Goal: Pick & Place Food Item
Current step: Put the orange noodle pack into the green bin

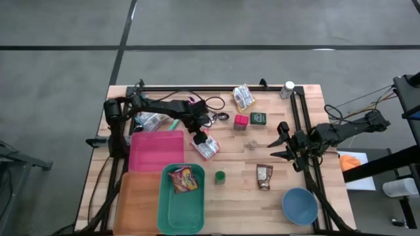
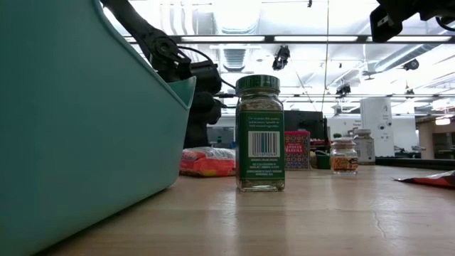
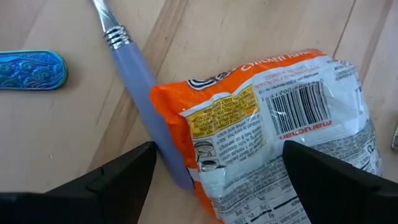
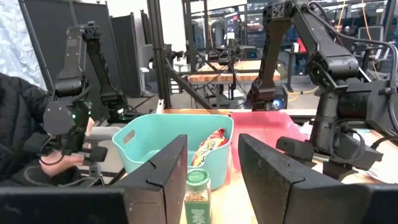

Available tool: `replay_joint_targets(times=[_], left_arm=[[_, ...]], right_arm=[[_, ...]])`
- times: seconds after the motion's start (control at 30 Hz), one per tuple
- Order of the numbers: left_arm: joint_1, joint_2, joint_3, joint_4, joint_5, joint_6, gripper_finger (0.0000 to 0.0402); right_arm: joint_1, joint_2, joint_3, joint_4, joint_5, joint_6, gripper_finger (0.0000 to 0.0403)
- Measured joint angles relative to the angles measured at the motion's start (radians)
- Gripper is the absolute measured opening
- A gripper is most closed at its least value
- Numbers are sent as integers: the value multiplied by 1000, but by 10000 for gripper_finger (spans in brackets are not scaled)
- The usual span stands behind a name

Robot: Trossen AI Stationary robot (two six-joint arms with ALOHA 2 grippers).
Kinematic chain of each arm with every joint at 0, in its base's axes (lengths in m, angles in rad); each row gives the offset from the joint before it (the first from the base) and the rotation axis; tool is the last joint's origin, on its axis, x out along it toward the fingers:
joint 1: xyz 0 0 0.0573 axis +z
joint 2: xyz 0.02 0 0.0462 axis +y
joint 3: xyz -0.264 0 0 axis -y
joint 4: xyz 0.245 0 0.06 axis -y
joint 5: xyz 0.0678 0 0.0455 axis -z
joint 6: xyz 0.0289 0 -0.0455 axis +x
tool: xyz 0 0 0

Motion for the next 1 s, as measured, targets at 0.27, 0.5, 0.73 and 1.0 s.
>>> replay_joint_targets(times=[0.27, 0.5, 0.73, 1.0], left_arm=[[0, -2, -1, 12, 0, 0, 326], [-1, -2, -2, 15, 8, 0, 233], [-1, -5, -1, 26, 11, 0, 148], [-1, -6, 0, 31, 11, 0, 93]], right_arm=[[0, 0, 0, 0, 0, 0, 142], [0, 0, 0, 0, 0, 0, 142], [0, 0, 0, 0, 0, 0, 142], [0, 0, 0, 0, 0, 0, 142]])
